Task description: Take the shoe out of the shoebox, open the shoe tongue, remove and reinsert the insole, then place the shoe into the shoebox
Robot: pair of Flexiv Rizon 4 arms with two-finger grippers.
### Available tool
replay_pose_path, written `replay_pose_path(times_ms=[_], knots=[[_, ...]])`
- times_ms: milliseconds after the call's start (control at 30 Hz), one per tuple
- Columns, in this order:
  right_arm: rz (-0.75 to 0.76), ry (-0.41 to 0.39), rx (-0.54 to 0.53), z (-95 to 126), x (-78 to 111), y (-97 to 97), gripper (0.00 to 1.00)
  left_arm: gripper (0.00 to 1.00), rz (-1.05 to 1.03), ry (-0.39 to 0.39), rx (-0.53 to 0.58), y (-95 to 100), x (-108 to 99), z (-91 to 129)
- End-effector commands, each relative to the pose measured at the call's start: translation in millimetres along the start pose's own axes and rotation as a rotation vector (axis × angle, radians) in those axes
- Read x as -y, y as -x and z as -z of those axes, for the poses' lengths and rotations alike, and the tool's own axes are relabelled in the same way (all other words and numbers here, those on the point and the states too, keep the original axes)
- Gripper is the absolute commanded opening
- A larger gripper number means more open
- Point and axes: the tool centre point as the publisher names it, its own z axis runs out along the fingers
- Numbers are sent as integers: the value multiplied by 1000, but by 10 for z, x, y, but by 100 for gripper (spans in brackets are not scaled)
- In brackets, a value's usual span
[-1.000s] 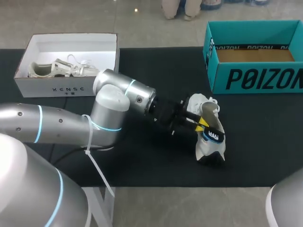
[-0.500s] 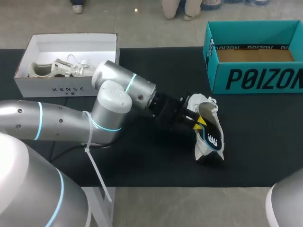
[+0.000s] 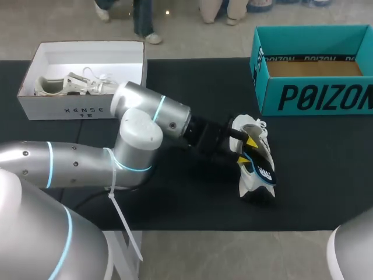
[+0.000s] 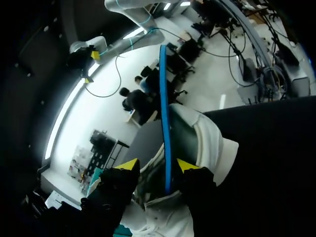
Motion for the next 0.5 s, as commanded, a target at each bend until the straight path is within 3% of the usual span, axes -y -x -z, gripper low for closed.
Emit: replay_pose_path(times_ms=[33,267,400,500], knots=[[0,8,5,-5,50,-23,100,46,-4,2,10,22,79,41],[0,8,5,-5,50,-23,100,30,0,-31,4,17,209,-35],[0,8,5,-5,50,-23,100,39,16,-50,-30,-48,268,-87],[0,8,5,-5,50,-23,100,35,30,-56,-40,-83,287,-101]])
